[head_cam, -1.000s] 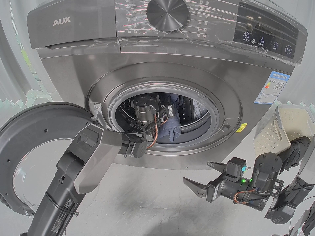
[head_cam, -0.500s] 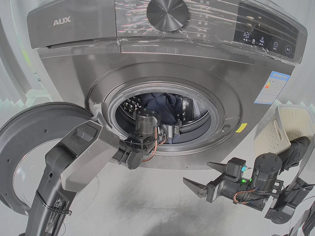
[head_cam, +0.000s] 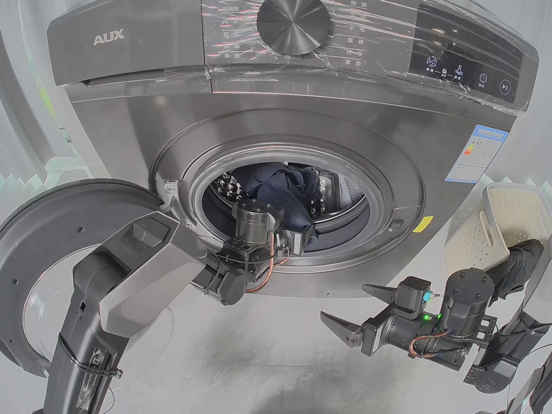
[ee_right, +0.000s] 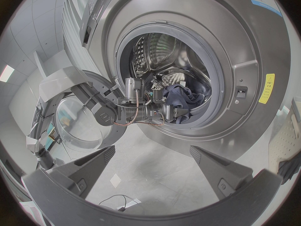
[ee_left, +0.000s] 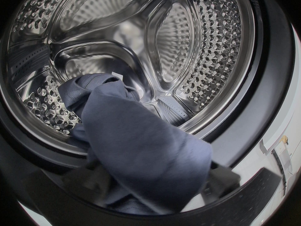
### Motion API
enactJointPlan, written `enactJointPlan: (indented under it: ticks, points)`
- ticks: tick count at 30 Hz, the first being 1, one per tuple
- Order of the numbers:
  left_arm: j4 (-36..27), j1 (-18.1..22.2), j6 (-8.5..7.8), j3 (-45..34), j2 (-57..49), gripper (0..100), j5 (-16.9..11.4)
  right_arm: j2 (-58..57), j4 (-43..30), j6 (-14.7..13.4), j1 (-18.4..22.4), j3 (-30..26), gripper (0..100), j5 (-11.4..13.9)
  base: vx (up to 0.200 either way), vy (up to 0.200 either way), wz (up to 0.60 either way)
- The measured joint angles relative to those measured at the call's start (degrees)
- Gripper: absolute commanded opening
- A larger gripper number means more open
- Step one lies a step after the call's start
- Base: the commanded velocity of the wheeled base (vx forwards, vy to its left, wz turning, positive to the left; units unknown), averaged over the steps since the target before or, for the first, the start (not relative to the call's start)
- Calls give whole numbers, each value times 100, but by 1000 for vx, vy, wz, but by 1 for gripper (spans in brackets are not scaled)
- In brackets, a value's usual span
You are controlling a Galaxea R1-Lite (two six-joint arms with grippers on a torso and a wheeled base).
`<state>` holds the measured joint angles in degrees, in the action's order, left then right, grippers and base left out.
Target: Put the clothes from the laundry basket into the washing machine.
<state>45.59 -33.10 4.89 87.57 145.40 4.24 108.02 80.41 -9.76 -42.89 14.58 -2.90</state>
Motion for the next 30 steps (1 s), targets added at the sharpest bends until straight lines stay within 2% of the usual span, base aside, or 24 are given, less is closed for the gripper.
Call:
enactJointPlan:
  ticks: [9,18,27,28,30]
  points:
    - [-7,11,52,363,61,0,104,16,-2,0,2,5,100,0,0,0,0]
    - [457,179,167,1883,417,0,456,17,0,0,2,5,100,0,0,0,0]
    - [699,369,197,2605,859,0,539,17,-2,0,2,0,100,0,0,0,0]
    - [703,380,195,2638,892,100,541,20,0,0,2,0,100,1,0,0,0]
    - [703,386,206,2658,923,100,544,17,-2,0,2,0,100,0,0,0,0]
